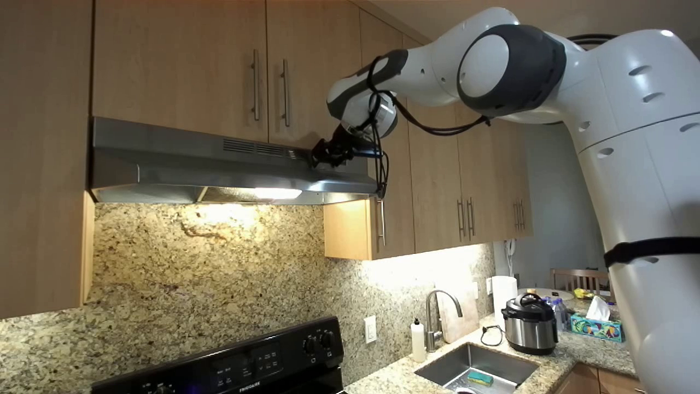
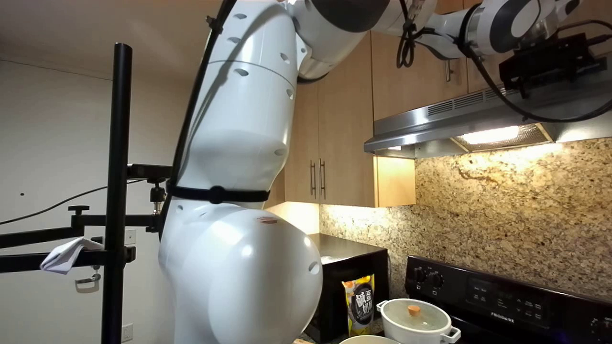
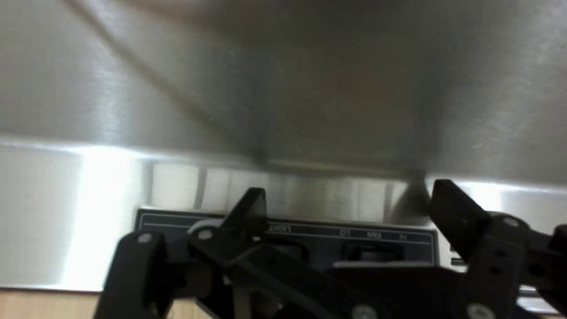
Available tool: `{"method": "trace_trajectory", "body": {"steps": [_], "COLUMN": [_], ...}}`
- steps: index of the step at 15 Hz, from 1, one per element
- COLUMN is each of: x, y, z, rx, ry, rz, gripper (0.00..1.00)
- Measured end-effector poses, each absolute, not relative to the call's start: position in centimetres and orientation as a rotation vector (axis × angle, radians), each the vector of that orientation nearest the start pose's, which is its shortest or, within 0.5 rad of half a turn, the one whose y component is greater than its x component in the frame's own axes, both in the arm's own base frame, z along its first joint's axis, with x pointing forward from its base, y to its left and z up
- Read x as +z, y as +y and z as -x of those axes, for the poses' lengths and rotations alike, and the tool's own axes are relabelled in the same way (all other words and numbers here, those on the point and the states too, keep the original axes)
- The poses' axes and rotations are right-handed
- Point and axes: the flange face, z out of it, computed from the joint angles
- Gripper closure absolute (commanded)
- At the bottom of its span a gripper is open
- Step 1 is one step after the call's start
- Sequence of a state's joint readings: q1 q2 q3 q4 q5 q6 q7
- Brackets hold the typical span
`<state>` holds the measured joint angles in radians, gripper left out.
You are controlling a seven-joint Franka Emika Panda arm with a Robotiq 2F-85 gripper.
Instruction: Turn off the light
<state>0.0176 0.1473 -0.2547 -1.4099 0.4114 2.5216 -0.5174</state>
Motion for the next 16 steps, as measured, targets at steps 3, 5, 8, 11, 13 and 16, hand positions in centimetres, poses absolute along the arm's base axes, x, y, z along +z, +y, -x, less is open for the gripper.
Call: {"method": "trace_trajectory", "body": {"steps": [3,5,8,11,13,16], "x": [73.5,73.5,73.8,74.0,74.0,73.9], "y": [-14.0,-13.9,-13.9,-13.5,-12.8,-11.6], "z": [-63.3,-63.3,-63.1,-63.0,-62.9,-62.6], "rx": [-1.542,-1.543,-1.547,-1.551,-1.574,-1.633], "ry": [-0.112,-0.112,-0.107,-0.072,-0.047,0.001], "rz": [2.76,2.76,2.756,2.776,2.804,2.839], "gripper": [0.0,0.0,0.0,0.0,0.0,0.0]}}
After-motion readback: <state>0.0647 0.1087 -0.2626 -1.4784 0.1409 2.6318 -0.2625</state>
